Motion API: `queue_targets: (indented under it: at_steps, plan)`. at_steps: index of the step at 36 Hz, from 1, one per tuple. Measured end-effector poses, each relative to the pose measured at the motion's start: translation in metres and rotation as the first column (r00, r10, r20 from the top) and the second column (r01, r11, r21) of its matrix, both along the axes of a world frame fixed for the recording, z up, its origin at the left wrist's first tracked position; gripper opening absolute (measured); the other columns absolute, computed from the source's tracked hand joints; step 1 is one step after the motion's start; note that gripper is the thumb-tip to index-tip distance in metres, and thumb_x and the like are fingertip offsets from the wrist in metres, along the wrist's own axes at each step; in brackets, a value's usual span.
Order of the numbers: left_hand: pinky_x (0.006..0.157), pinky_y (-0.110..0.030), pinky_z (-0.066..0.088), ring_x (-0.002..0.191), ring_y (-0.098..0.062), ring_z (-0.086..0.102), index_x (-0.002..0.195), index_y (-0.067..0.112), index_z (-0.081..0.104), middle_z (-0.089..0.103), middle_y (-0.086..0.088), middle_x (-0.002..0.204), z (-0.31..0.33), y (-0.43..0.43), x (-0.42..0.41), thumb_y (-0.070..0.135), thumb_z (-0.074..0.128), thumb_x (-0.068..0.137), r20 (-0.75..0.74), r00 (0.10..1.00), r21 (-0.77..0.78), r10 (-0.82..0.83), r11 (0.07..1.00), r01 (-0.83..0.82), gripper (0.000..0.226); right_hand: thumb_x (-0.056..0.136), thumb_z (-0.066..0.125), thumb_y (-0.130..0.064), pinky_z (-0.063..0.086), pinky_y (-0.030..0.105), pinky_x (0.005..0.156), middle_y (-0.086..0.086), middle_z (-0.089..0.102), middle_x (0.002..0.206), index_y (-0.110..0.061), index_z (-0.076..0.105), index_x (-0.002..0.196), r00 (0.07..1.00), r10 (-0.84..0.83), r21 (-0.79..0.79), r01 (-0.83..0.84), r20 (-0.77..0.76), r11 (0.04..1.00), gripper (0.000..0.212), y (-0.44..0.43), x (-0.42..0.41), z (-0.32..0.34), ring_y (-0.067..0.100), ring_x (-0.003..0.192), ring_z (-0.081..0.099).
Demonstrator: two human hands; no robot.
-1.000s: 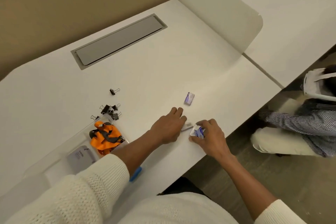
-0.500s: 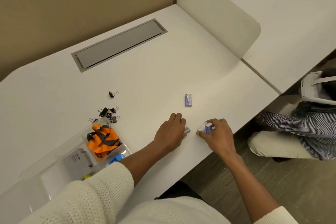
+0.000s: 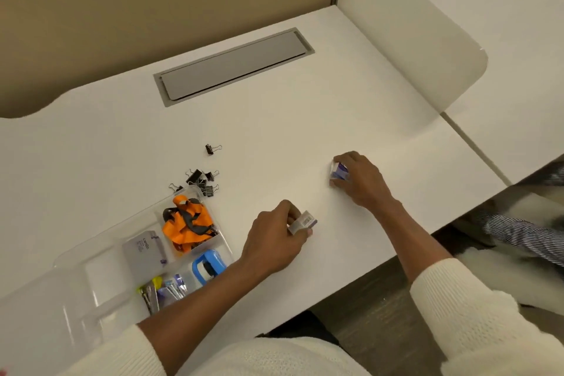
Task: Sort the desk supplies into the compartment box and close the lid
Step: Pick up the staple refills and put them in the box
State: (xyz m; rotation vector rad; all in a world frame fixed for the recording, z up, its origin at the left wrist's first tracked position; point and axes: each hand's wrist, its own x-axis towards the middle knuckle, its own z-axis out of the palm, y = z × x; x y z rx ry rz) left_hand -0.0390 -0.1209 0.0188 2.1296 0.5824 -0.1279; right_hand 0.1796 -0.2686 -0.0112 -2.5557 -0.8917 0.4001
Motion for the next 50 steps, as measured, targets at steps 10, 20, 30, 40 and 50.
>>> queue_targets:
  at_steps: [10, 20, 30, 40, 50]
  plan:
    - [0.061, -0.022, 0.054, 0.077, -0.002, 0.067, 0.099, 0.031, 0.07, 0.072, 0.018, 0.089, 0.04, 0.048, -0.114, 0.036, 0.086, 0.083, 0.027, 0.906, 0.064, 0.422, 0.904, -0.423, 0.023, 0.087, 0.078, -0.024, 0.054, 0.043, 0.075, 0.01, 0.059, 0.106, -0.005, 0.063, 0.122, 0.988, 0.141, -0.145, -0.13, 0.063, 0.981, 0.043, 0.013, -0.011, -0.004, 0.034, 0.091, 0.06]
    - [0.067, -0.036, 0.055, 0.087, -0.031, 0.07, 0.101, 0.02, 0.069, 0.069, 0.0, 0.102, 0.046, 0.129, -0.21, 0.043, 0.08, 0.086, 0.019, 0.567, 0.536, 0.824, 0.47, -0.701, 0.029, 0.077, 0.085, -0.036, 0.052, 0.037, 0.065, -0.008, 0.063, 0.082, -0.032, 0.067, 0.077, 0.991, 0.087, 0.028, -0.084, -0.106, 0.996, 0.019, 0.06, -0.076, 0.027, 0.014, 0.071, 0.063]
    - [0.067, -0.033, 0.039, 0.095, -0.032, 0.069, 0.107, 0.012, 0.062, 0.069, -0.009, 0.108, 0.024, 0.164, -0.215, 0.03, 0.062, 0.098, -0.253, 0.596, 0.694, 0.762, 0.572, -0.437, 0.02, 0.076, 0.087, -0.036, 0.056, 0.042, 0.073, -0.001, 0.069, 0.097, -0.015, 0.075, 0.097, 0.97, 0.195, 0.129, -0.177, -0.145, 0.976, 0.032, 0.126, -0.166, 0.092, 0.023, 0.084, 0.067]
    - [0.065, -0.033, 0.039, 0.094, -0.03, 0.069, 0.104, 0.012, 0.064, 0.068, -0.008, 0.105, 0.025, 0.173, -0.238, 0.039, 0.065, 0.099, -0.244, 0.64, 0.702, 0.728, 0.588, -0.401, 0.028, 0.078, 0.084, -0.038, 0.061, 0.033, 0.076, -0.002, 0.069, 0.109, -0.015, 0.073, 0.117, 0.921, 0.299, 0.104, -0.282, -0.251, 0.954, 0.047, 0.146, -0.24, 0.094, 0.016, 0.087, 0.067]
    - [0.065, -0.033, 0.048, 0.089, -0.029, 0.072, 0.096, 0.017, 0.07, 0.073, 0.001, 0.098, 0.023, 0.19, -0.3, 0.038, 0.073, 0.094, -0.111, 0.503, 0.51, 0.857, 0.484, -0.711, 0.022, 0.081, 0.083, -0.04, 0.055, 0.028, 0.079, 0.0, 0.067, 0.113, -0.016, 0.067, 0.13, 0.812, 0.562, 0.16, -0.54, -0.157, 0.826, 0.057, 0.213, -0.306, 0.083, 0.016, 0.093, 0.061]
